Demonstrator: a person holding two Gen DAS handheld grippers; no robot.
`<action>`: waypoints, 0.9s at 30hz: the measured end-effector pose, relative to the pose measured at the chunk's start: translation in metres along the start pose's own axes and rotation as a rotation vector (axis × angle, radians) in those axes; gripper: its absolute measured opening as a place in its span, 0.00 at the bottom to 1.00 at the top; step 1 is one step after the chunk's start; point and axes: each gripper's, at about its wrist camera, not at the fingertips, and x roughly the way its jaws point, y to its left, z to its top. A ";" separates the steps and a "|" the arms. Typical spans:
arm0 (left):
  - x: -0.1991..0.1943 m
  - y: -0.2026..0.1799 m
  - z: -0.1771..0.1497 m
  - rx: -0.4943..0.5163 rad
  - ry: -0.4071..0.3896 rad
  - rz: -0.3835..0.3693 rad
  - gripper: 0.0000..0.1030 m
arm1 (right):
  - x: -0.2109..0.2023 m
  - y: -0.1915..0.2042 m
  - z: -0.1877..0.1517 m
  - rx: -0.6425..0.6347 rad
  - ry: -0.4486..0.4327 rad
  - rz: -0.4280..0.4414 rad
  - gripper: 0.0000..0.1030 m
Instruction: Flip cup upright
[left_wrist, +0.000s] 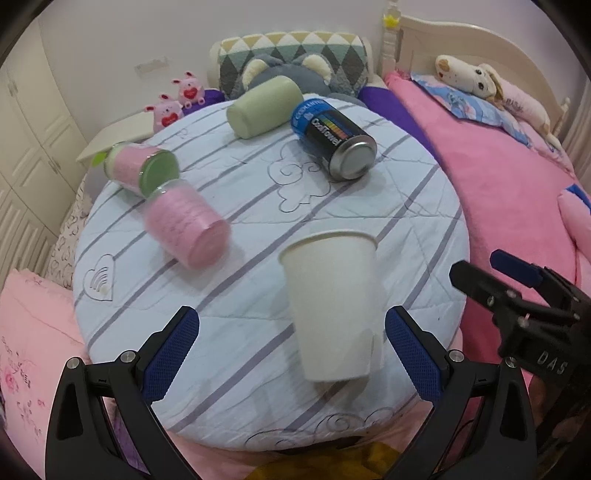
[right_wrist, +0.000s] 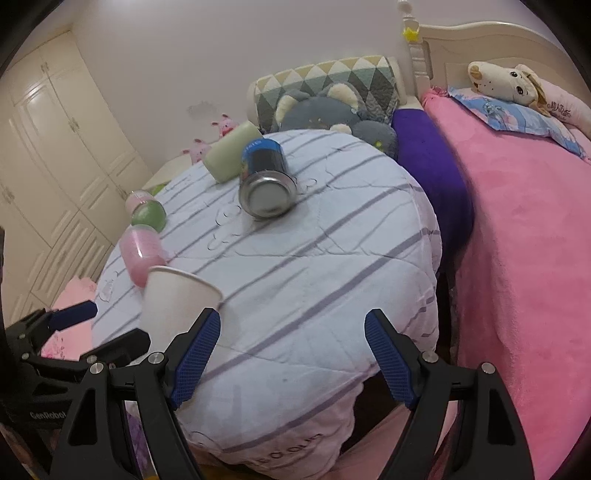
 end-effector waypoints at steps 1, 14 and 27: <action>0.003 -0.003 0.003 -0.003 0.008 0.002 0.99 | 0.000 -0.003 0.000 -0.004 0.004 -0.001 0.80; 0.040 -0.014 0.024 -0.044 0.097 0.029 0.99 | 0.031 -0.027 0.009 -0.048 0.079 0.000 0.79; 0.063 -0.003 0.025 -0.150 0.161 0.005 0.67 | 0.041 -0.030 0.007 -0.079 0.111 0.025 0.79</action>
